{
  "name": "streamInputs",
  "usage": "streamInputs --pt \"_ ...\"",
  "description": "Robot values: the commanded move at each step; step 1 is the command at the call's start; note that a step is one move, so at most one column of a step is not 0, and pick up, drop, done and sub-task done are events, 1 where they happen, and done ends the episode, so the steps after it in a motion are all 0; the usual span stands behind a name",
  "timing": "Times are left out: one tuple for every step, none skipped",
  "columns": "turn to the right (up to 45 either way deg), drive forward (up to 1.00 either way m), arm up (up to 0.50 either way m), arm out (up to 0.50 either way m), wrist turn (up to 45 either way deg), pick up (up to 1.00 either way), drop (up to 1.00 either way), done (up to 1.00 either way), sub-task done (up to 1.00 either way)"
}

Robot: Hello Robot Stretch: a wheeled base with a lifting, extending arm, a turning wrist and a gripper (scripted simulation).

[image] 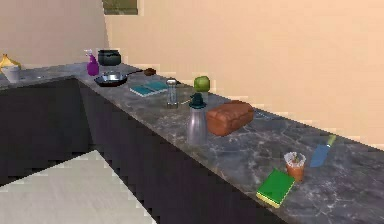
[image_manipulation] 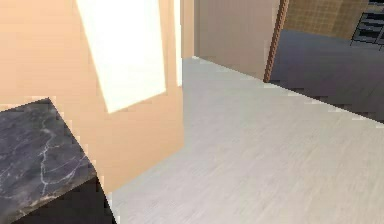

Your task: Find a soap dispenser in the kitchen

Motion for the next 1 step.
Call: streamInputs --pt "0.0 0.00 0.00 0.00 0.0 0.00 0.00 1.00 0.00"
